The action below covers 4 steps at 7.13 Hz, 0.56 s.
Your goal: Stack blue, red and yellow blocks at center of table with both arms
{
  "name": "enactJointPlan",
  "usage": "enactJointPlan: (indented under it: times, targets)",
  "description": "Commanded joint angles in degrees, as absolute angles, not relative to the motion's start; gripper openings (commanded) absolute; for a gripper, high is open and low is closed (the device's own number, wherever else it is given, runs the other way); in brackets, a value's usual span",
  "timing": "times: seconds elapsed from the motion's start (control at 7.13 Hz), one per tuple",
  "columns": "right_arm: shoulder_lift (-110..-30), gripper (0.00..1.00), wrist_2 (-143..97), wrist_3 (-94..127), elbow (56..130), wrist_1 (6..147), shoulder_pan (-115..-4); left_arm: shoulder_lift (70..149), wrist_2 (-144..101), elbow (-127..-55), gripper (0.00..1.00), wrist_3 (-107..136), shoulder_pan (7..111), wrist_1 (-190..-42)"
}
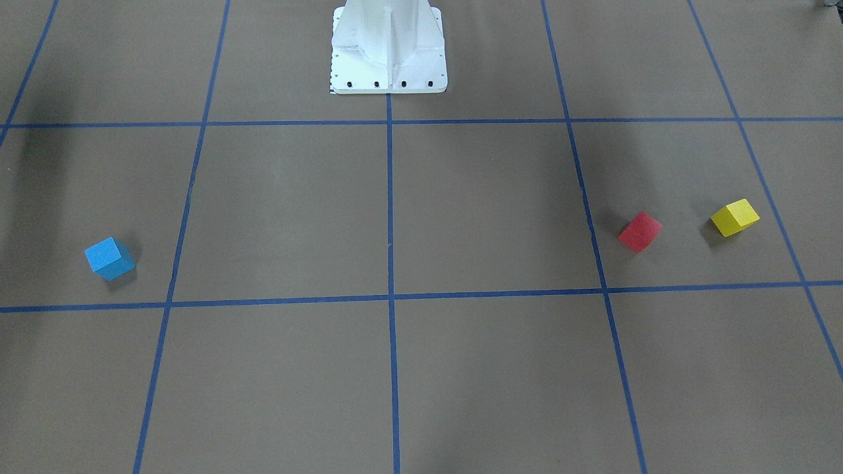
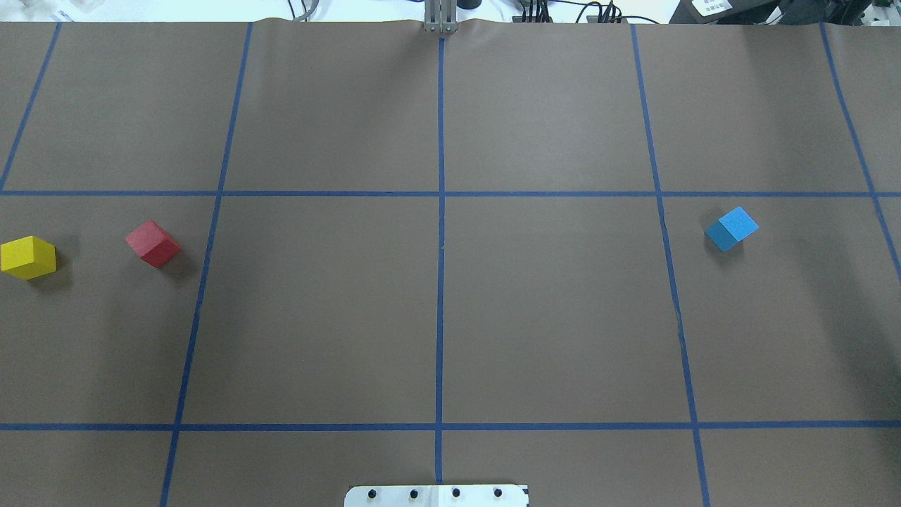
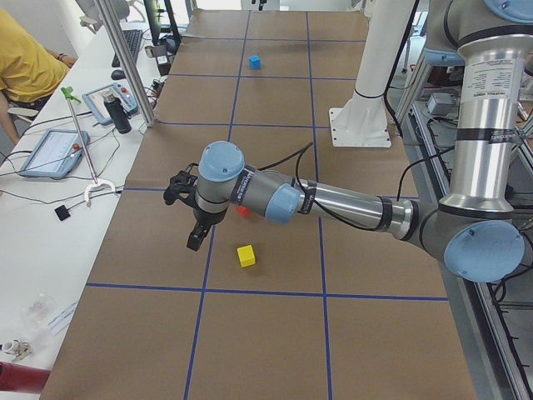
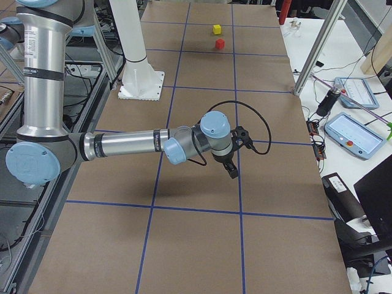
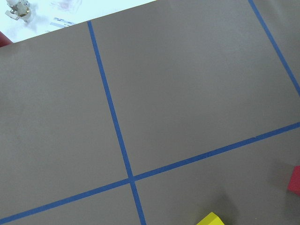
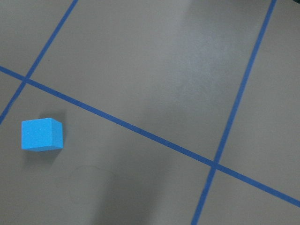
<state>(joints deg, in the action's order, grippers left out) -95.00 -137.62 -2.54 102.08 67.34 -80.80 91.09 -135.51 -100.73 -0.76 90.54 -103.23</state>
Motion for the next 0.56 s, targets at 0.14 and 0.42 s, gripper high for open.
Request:
enactJointPlan:
  times: [0.14,0.42]
  targets:
    - [-92.8,0.99,-131.5,16.3,101.9,58.2,-63.9,91.1,-135.5,-100.7,1.00,-0.8,90.5,-103.4]
    - [-92.0,0.99,-125.4,21.0,100.3,57.7,-57.7,91.1,-135.5,-100.7,1.00,-0.8,90.4,-103.4]
